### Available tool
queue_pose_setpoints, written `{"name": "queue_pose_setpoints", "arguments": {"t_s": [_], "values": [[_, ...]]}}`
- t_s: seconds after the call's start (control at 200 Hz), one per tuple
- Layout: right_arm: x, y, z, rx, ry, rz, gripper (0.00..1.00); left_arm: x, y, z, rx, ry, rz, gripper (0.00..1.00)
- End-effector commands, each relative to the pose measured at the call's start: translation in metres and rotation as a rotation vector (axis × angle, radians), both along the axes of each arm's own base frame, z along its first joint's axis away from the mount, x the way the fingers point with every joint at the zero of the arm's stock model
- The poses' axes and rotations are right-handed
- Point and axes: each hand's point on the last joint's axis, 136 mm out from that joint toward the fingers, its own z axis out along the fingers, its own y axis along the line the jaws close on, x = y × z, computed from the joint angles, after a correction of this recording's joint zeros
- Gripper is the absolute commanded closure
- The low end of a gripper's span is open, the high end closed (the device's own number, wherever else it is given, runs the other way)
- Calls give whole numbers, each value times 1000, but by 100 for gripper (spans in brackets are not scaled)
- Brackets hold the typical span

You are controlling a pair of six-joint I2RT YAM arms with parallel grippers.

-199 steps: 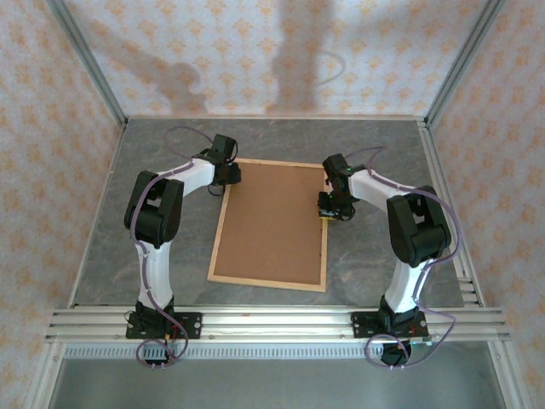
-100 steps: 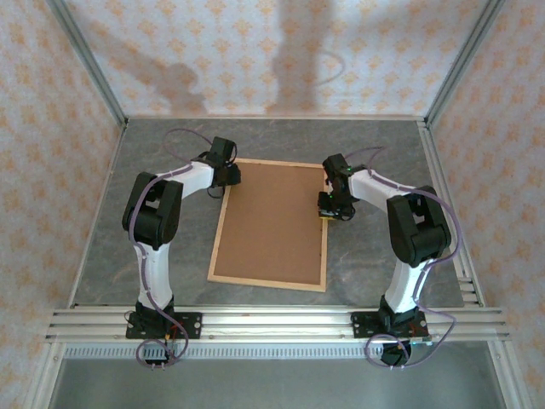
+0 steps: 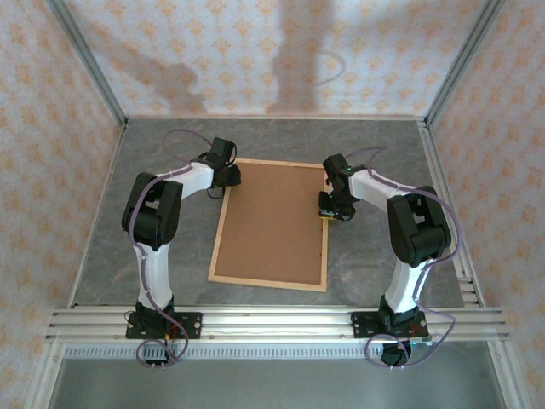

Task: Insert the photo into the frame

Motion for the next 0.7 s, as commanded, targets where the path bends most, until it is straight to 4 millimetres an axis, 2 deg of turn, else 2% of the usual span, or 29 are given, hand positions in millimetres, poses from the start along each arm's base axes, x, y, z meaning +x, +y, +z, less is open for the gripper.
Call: {"name": "queue_pose_setpoints", "arguments": {"t_s": [0.0,0.155,0.275,0.39,0.521,0.696], "values": [[4,-10,-19,-65,1,6,86,-61,-60,-25,-130,211,-146,69],[4,-10,-19,-67,-2,7,86,-45,-55,-1,-115,148,-119,61],[3,-11,-20,-68,1,9,86,-34,-41,15,-110,101,-76,51],[2,-11,-20,-68,4,10,86,-30,-25,26,-109,75,-39,47],[3,-11,-20,-71,2,10,86,-31,-7,30,-101,65,-2,45],[3,-10,-21,-67,5,12,86,-33,13,24,-105,78,45,44]]}}
